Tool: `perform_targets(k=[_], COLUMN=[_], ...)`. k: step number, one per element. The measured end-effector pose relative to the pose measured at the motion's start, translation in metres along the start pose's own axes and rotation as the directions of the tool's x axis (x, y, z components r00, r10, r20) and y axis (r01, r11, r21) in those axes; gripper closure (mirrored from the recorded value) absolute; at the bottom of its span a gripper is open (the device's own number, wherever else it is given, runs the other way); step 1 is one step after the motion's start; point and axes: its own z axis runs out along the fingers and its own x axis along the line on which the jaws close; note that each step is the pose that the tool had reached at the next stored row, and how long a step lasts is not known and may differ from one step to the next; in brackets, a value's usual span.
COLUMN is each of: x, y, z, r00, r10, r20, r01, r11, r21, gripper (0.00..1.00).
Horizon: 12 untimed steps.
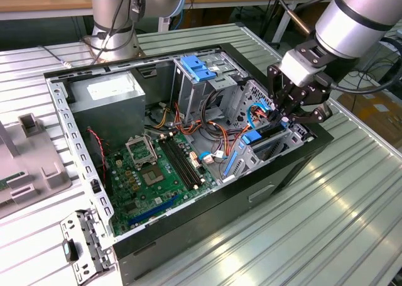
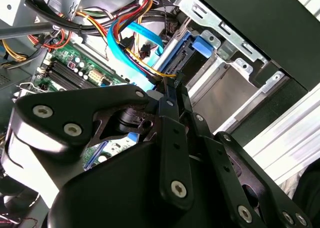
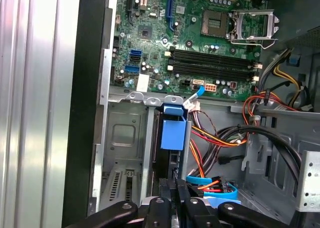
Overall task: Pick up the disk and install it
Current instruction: 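Insert the first disk wire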
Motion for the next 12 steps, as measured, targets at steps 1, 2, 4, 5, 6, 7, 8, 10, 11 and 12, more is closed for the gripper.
perform_targets(k=[1, 2, 4, 5, 6, 7, 8, 10, 11, 12], x=[0.0000, 0.0000, 0.0000, 0.0000, -0.0001, -0.0002, -0.0002, -0.0003, -0.0003, -0.0003], y=[0.0000, 0.0001, 0.0009, 0.0014, 0.0017, 0.0023, 0.0027, 0.0036, 0.0038, 0.0043], z=[0.0000, 0.0000, 0.0002, 0.0003, 0.0003, 0.0003, 0.0004, 0.0006, 0.0007, 0.0008], r00=[1.0000, 1.0000, 1.0000, 1.0000, 1.0000, 1.0000, 1.0000, 1.0000, 1.0000, 1.0000], r10=[0.000, 0.000, 0.000, 0.000, 0.000, 0.000, 0.000, 0.000, 0.000, 0.000], r20=[0.0005, 0.0004, 0.0005, 0.0006, 0.0005, 0.0004, 0.0005, 0.0005, 0.0004, 0.0004], r01=[0.000, 0.000, 0.000, 0.000, 0.000, 0.000, 0.000, 0.000, 0.000, 0.000], r11=[1.0000, 1.0000, 1.0000, 1.0000, 1.0000, 1.0000, 1.0000, 1.0000, 1.0000, 1.0000], r21=[0.0000, 0.0000, 0.0001, 0.0001, 0.0001, 0.0000, 0.0000, 0.0000, 0.0000, 0.0000], gripper=[0.83, 0.83, 0.83, 0.83, 0.83, 0.83, 0.83, 0.83, 0.83, 0.83])
